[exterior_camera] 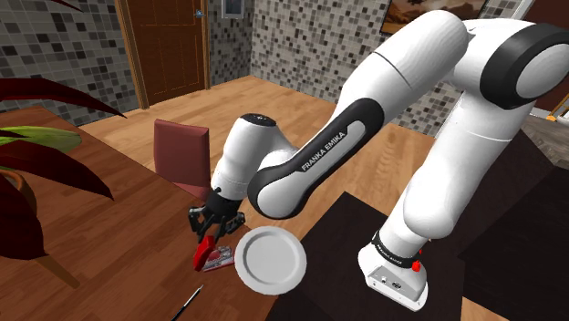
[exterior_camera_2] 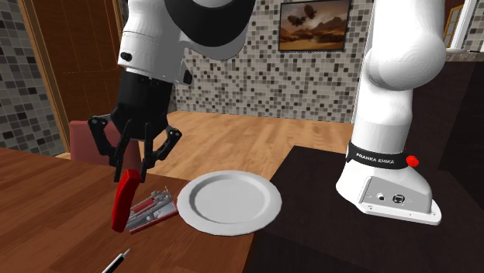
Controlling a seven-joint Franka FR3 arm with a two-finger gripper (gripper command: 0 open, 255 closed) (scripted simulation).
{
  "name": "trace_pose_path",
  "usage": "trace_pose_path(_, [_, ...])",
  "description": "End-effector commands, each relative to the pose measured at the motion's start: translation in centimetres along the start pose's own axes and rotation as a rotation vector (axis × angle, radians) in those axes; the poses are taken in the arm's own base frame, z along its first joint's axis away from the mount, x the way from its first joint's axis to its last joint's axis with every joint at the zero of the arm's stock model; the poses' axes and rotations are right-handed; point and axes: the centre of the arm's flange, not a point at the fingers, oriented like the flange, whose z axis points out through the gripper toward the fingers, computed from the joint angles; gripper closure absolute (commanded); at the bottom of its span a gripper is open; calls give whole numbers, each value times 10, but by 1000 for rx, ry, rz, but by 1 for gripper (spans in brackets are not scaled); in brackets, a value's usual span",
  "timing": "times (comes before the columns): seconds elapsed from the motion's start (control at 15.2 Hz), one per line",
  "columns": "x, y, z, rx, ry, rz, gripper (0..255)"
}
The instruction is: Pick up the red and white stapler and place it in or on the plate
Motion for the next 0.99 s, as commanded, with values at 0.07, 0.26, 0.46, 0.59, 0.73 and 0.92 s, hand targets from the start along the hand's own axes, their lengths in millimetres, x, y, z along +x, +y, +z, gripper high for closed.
trace_pose_path(0.07, [-1,-3,-11,-6,-3,1,255])
trace_pose_path(0.26, [-3,-7,-26,-6,-3,1,255])
trace_pose_path(0.46, [-4,-12,-41,-6,-3,1,255])
trace_pose_path(0.59, [-5,-16,-51,-6,-3,1,255])
trace_pose_path(0.73, [-5,-19,-61,-6,-3,1,255])
trace_pose_path(0.92, [-7,-24,-76,-6,-3,1,255])
